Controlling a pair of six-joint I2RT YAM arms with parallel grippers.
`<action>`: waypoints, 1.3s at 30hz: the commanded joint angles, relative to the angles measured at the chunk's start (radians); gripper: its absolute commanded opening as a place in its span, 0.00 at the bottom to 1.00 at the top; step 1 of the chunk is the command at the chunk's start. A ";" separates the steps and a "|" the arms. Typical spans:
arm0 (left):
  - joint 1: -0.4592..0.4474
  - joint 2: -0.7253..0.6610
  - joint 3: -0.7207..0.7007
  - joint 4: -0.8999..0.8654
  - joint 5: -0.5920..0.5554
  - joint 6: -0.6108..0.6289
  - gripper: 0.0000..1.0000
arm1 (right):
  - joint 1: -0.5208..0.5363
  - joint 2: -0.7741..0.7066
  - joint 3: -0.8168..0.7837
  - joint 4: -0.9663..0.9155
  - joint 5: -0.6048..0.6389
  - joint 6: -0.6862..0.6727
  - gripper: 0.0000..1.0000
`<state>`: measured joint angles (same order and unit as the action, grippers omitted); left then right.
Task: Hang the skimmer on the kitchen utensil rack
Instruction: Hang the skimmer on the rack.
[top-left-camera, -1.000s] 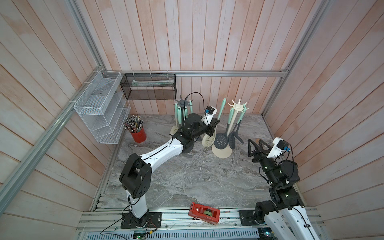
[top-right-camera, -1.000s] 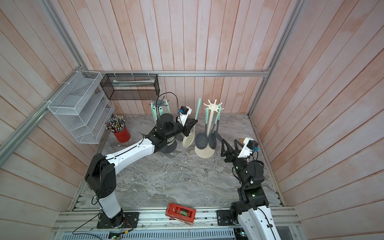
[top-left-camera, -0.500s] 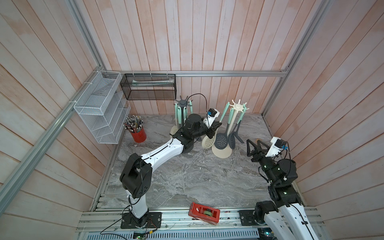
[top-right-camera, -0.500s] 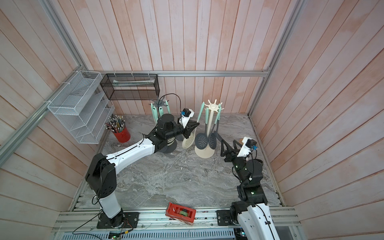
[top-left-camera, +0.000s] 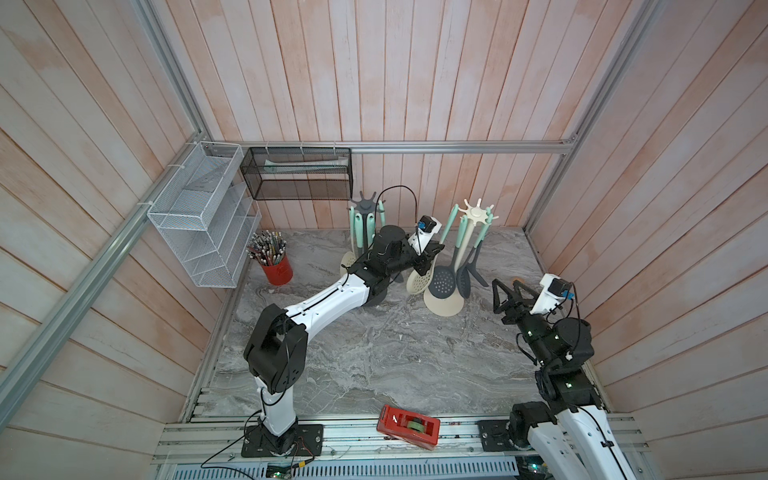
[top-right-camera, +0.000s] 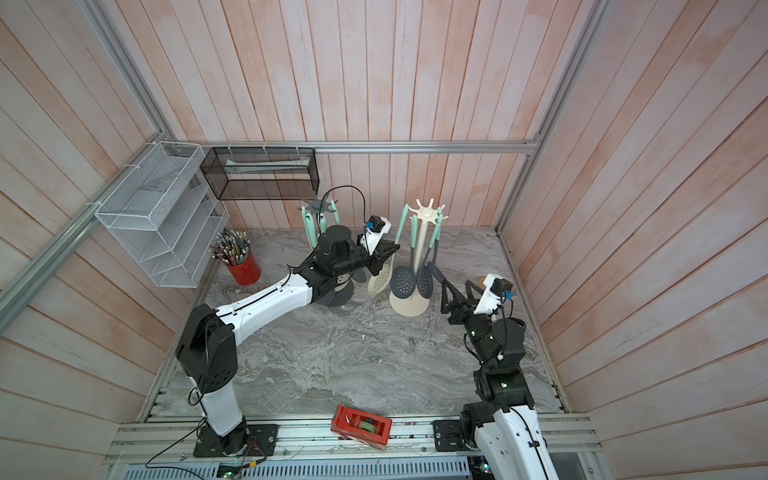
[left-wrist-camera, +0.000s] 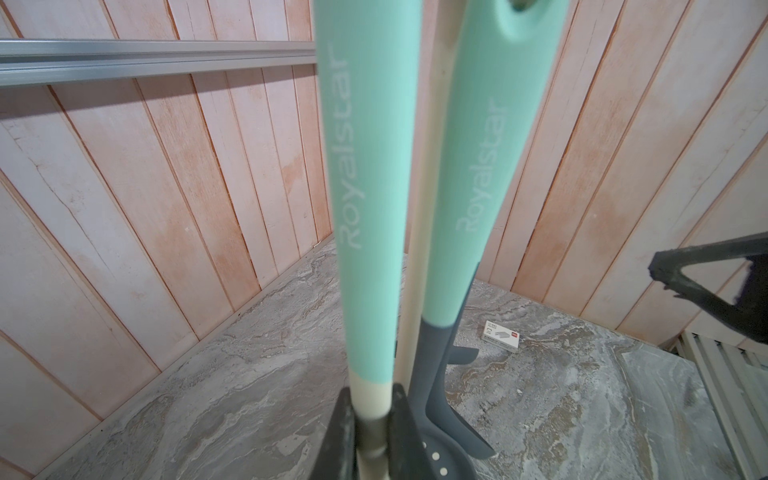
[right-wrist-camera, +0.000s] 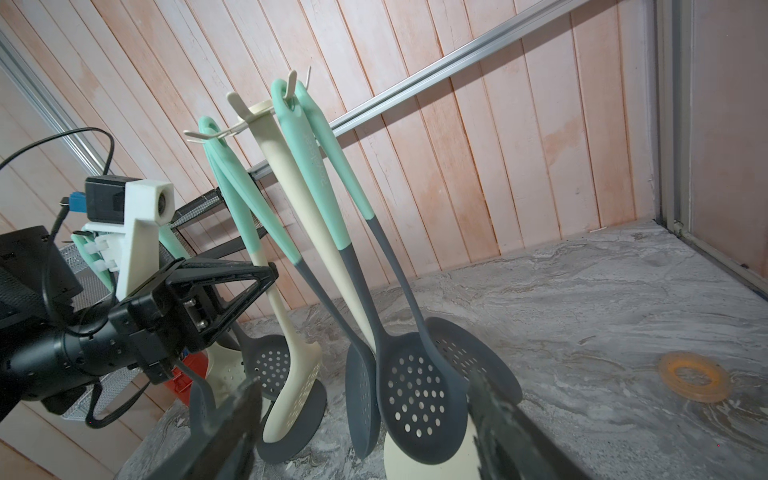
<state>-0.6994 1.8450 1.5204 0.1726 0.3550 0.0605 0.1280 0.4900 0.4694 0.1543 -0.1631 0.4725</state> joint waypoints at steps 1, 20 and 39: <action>0.006 0.002 -0.002 0.040 -0.031 -0.010 0.00 | -0.007 0.002 -0.015 0.029 -0.019 0.011 0.79; 0.012 0.010 0.043 -0.012 -0.097 0.030 0.00 | -0.022 0.009 -0.029 0.045 -0.047 0.026 0.79; -0.042 0.008 0.050 -0.020 -0.244 0.063 0.00 | -0.033 0.016 -0.032 0.057 -0.067 0.042 0.79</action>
<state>-0.7235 1.8450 1.5410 0.1364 0.1841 0.1028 0.1017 0.5087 0.4419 0.1871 -0.2119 0.5056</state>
